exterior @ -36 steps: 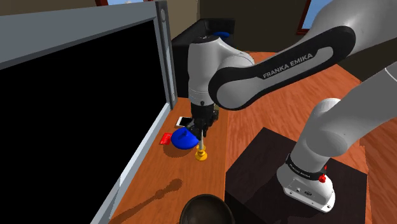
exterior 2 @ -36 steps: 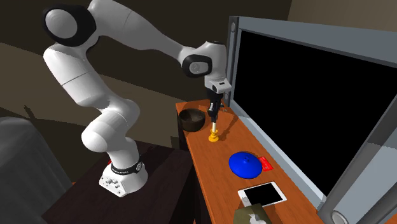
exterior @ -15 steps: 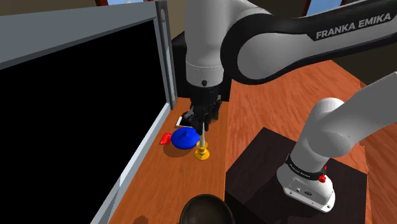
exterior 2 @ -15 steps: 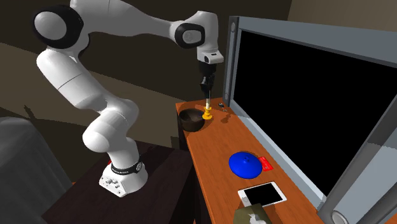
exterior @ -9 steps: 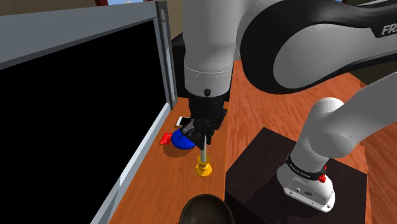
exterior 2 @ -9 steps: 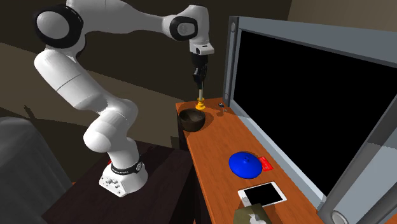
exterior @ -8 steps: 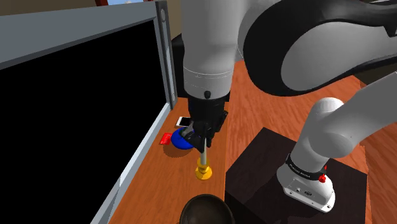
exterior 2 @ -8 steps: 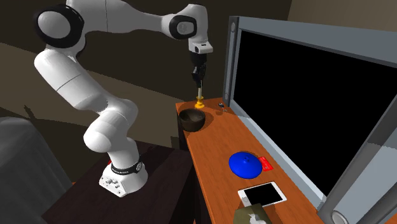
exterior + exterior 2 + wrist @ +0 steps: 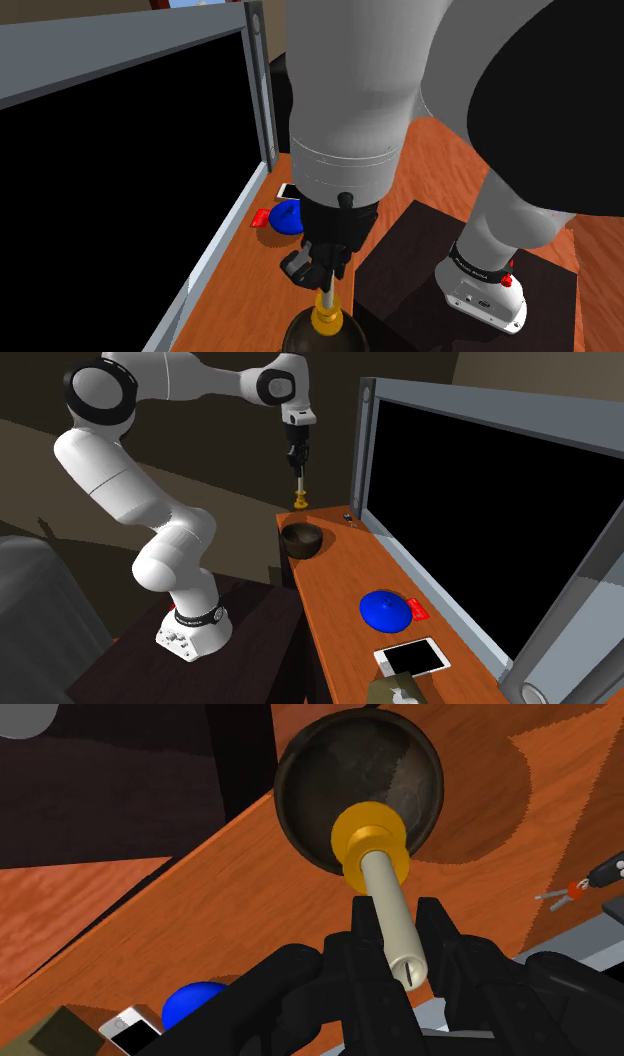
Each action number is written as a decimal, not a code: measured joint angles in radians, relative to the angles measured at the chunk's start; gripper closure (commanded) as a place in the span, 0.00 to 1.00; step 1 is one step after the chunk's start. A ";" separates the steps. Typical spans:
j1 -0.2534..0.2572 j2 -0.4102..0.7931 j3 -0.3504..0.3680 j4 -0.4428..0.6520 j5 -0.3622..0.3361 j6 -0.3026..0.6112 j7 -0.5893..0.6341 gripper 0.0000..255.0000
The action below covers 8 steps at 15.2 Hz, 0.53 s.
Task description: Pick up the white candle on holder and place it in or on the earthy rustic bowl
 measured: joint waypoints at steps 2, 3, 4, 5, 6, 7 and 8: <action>0.002 0.001 0.012 -0.018 0.005 0.021 0.005 1.00; 0.003 0.000 0.016 -0.029 0.008 0.032 0.005 1.00; 0.003 0.001 0.020 -0.043 0.011 0.046 0.004 1.00; 0.003 0.003 0.026 -0.051 0.012 0.058 0.005 1.00; 0.004 0.002 0.029 -0.065 0.015 0.070 0.004 1.00; 0.005 0.003 0.035 -0.075 0.018 0.082 0.005 1.00; 0.005 0.003 0.038 -0.089 0.020 0.096 0.003 1.00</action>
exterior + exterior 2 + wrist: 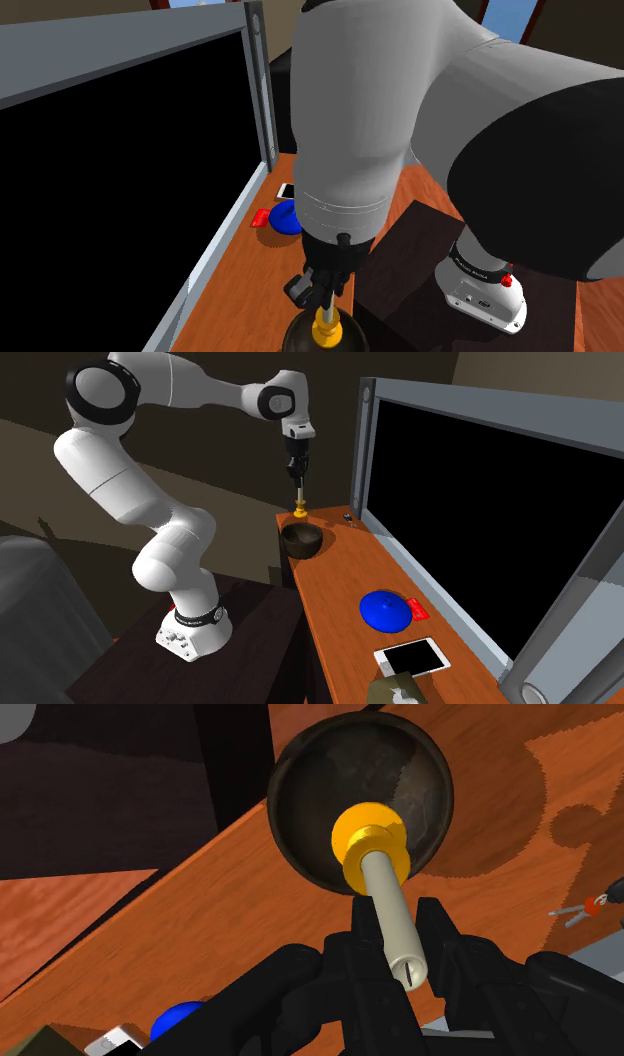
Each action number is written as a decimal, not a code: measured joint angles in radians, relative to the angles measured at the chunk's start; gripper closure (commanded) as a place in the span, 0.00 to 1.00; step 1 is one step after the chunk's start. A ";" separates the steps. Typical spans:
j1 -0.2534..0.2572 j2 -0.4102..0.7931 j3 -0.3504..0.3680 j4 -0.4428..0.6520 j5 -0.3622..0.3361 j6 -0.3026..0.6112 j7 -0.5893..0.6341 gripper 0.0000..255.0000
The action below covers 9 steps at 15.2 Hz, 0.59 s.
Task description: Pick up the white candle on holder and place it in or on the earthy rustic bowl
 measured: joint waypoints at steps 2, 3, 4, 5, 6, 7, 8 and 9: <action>-0.002 0.006 0.012 -0.020 0.003 0.027 0.000 1.00; -0.002 0.008 0.018 -0.033 0.006 0.043 0.000 1.00; -0.004 0.012 0.023 -0.043 0.006 0.056 -0.001 1.00; -0.004 0.015 0.031 -0.052 0.008 0.069 0.002 1.00; -0.003 0.015 0.035 -0.065 0.012 0.082 0.000 1.00; -0.004 0.019 0.042 -0.076 0.014 0.097 0.001 1.00; -0.005 0.023 0.051 -0.084 0.015 0.111 0.004 1.00; -0.008 0.029 0.058 -0.090 0.015 0.123 0.005 1.00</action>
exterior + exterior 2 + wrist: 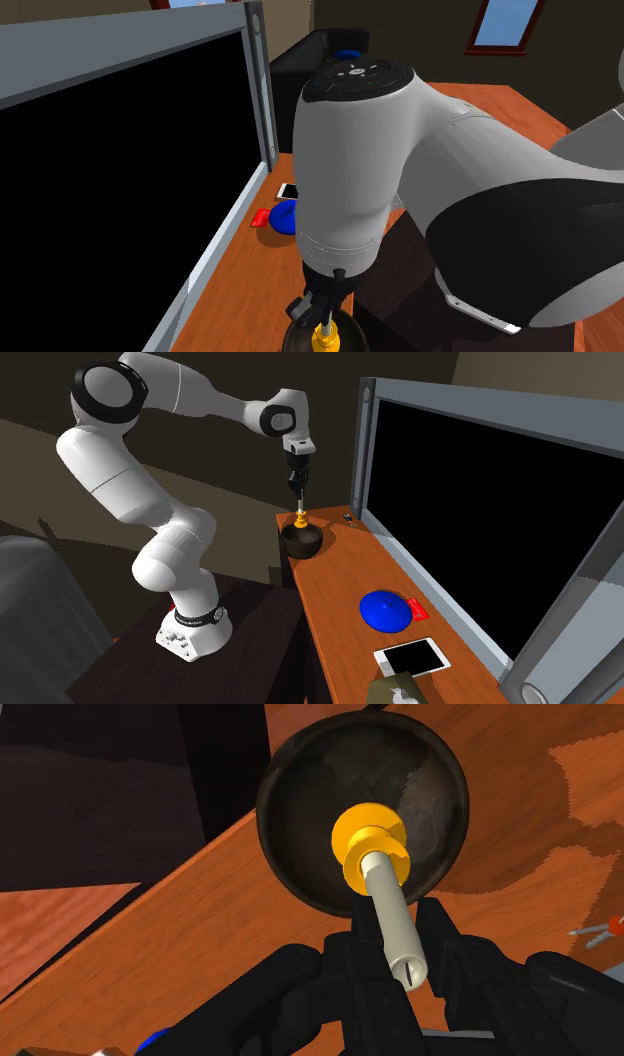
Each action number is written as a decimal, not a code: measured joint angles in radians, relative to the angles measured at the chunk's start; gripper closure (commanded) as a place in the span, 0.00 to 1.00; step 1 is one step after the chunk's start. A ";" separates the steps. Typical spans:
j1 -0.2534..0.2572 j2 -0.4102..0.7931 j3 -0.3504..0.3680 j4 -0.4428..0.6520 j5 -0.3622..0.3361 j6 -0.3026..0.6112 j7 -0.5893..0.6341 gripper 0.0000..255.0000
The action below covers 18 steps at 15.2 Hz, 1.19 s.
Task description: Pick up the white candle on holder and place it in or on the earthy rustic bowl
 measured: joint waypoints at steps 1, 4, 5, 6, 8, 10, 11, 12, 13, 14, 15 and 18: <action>-0.001 0.003 0.005 -0.009 0.001 0.012 0.000 1.00; -0.004 0.014 0.024 -0.043 0.007 0.057 0.000 1.00; -0.008 0.022 0.035 -0.049 0.007 0.071 0.004 1.00; -0.009 0.024 0.037 -0.053 0.007 0.078 0.003 1.00; -0.009 0.025 0.040 -0.058 0.008 0.084 0.003 1.00; -0.009 0.025 0.040 -0.059 0.008 0.085 0.002 1.00; -0.009 0.025 0.040 -0.059 0.008 0.085 0.002 1.00; -0.009 0.025 0.040 -0.059 0.008 0.085 0.002 1.00; -0.009 0.025 0.040 -0.059 0.008 0.085 0.002 0.00; -0.009 0.025 0.040 -0.059 0.008 0.085 0.002 0.00; -0.009 0.025 0.040 -0.059 0.008 0.085 0.002 0.00; -0.009 0.025 0.040 -0.059 0.008 0.085 0.002 0.00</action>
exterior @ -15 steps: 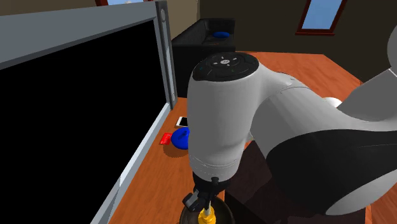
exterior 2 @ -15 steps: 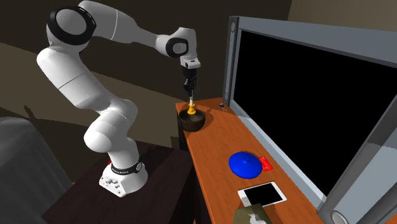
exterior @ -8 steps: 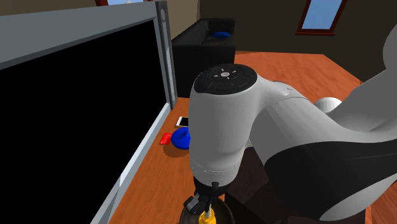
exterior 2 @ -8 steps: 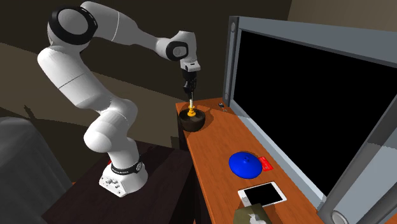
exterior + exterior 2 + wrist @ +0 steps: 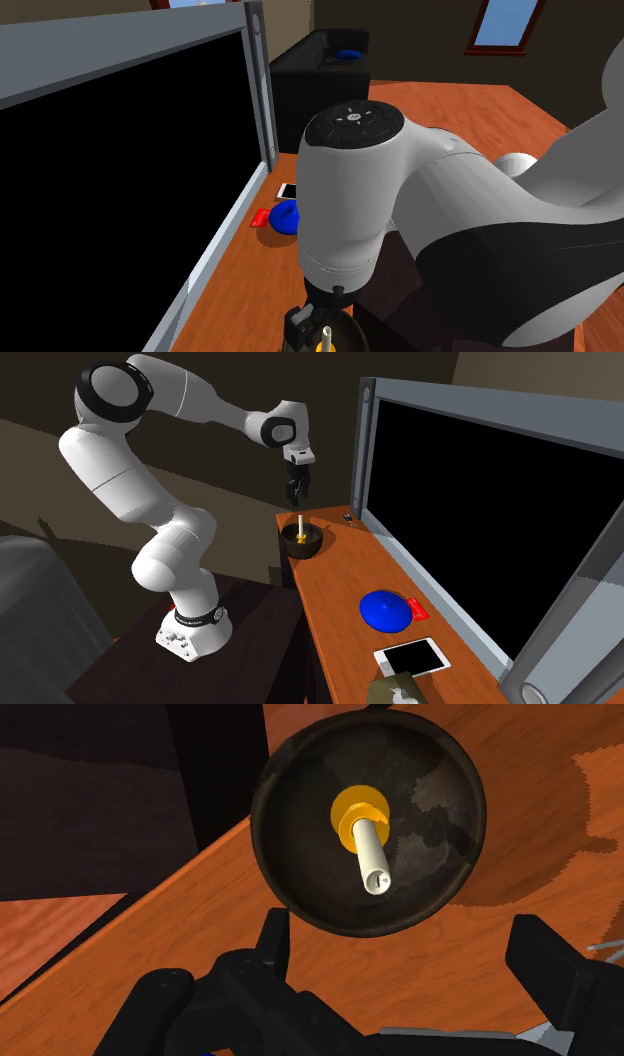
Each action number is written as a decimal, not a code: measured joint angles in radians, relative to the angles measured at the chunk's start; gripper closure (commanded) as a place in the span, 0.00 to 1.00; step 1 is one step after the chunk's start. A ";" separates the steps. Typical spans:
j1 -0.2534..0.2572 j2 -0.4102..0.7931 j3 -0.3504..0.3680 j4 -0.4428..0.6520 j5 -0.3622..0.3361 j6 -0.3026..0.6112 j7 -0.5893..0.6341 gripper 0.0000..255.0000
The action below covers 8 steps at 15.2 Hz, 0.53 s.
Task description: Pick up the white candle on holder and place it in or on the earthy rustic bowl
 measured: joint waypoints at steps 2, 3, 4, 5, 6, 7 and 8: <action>0.003 -0.007 -0.010 0.009 0.000 -0.016 -0.002 0.00; 0.008 -0.017 -0.022 0.025 -0.001 -0.041 -0.002 0.00; 0.008 -0.022 -0.035 0.053 -0.008 -0.074 -0.002 0.00; 0.015 -0.035 -0.052 0.066 -0.007 -0.102 -0.005 0.00; 0.016 -0.039 -0.058 0.079 -0.009 -0.118 -0.004 0.00; 0.017 -0.042 -0.063 0.085 -0.010 -0.127 -0.005 0.00; 0.017 -0.043 -0.064 0.087 -0.010 -0.131 -0.004 0.00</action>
